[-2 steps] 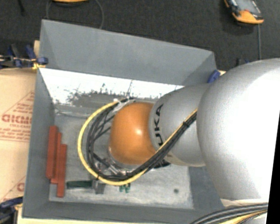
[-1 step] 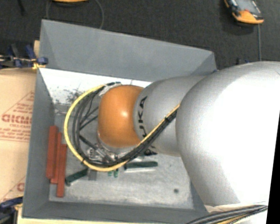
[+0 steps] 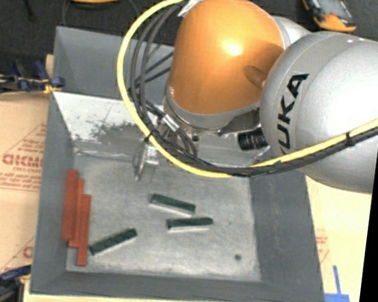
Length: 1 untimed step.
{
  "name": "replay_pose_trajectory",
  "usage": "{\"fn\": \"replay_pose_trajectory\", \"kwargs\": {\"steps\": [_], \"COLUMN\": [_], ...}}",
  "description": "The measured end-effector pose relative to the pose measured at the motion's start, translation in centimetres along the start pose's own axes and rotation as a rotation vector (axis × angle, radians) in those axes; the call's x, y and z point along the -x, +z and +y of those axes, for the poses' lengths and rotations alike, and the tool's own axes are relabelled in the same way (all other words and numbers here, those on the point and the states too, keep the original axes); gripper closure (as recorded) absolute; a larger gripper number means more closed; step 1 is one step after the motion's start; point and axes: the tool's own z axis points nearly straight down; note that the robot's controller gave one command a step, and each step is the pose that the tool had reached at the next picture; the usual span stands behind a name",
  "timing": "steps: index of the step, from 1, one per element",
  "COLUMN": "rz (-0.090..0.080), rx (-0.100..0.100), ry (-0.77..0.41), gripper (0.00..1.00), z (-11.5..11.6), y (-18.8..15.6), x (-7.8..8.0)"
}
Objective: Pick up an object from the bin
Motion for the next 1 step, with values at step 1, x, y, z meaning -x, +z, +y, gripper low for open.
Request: {"fn": "replay_pose_trajectory", "kwargs": {"steps": [1], "rz": [0.015], "rx": [-0.008], "ry": [-0.123], "gripper": [1.00], "z": [-0.20], "y": [13.45], "x": [4.27]}}
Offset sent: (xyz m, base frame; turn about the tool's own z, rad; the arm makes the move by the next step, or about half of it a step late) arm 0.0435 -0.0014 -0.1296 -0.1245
